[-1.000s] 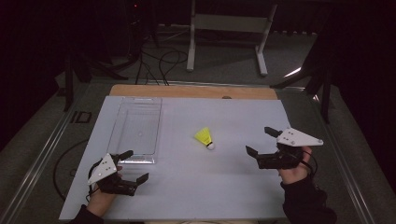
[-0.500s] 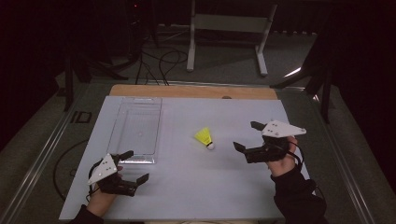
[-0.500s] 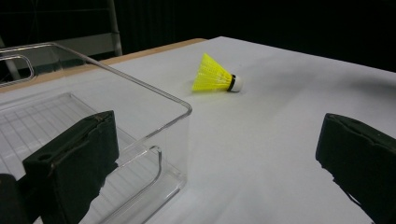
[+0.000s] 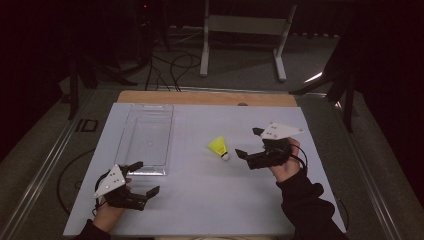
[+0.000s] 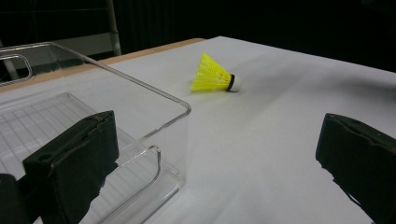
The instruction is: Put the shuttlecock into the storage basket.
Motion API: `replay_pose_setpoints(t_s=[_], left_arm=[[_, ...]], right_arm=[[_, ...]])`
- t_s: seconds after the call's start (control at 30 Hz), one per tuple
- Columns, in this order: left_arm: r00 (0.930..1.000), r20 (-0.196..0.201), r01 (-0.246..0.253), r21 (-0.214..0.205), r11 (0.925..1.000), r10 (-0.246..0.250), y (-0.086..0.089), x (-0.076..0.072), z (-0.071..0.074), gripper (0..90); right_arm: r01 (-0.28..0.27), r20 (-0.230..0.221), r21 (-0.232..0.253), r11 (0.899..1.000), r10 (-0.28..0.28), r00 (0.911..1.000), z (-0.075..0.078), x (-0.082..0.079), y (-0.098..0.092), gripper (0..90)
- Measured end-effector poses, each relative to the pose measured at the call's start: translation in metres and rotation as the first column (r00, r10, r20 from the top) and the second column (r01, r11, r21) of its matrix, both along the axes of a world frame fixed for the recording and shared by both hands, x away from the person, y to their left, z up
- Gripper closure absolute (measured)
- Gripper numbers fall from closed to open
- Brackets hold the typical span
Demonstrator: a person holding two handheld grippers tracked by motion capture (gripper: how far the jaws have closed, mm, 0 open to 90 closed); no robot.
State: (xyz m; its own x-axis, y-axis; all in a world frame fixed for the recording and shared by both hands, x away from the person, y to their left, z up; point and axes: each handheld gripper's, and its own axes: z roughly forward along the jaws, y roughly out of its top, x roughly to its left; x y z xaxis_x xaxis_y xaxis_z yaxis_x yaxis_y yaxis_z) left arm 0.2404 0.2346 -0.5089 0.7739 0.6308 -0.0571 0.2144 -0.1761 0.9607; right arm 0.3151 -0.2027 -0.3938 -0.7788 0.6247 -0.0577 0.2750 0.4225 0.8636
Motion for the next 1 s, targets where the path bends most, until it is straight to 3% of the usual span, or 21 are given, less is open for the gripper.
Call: replay_pose_setpoints(t_s=[0.33,0.4,0.5,0.7,1.0], left_arm=[[1.0,-0.001,0.003,0.001,1.0,-0.003,0.0,0.0,0.0,0.1],[1.0,-0.001,0.003,0.001,1.0,-0.003,0.0,0.0,0.0,0.1],[1.0,-0.004,0.006,-0.001,1.0,-0.006,0.0,0.0,0.0,0.1],[1.0,-0.004,0.007,0.0,1.0,-0.007,0.0,0.0,0.0,0.1],[0.9999,-0.005,0.011,0.002,0.9999,-0.011,-0.001,0.0,0.0,0.1]], right_arm=[[-0.015,-0.096,-0.061,0.998,0.009,0.9953,-0.017,0.02,0.02,11.2],[-0.009,-0.098,-0.068,0.998,0.002,0.9952,-0.019,0.021,0.021,12.1],[-0.007,-0.149,-0.103,0.995,-0.008,0.9888,-0.028,0.028,0.027,12.2],[-0.004,-0.192,-0.14,0.99,-0.023,0.9811,-0.037,0.033,0.033,12.0],[0.004,-0.278,-0.2,0.98,-0.061,0.9586,-0.053,0.043,0.044,13.2]])
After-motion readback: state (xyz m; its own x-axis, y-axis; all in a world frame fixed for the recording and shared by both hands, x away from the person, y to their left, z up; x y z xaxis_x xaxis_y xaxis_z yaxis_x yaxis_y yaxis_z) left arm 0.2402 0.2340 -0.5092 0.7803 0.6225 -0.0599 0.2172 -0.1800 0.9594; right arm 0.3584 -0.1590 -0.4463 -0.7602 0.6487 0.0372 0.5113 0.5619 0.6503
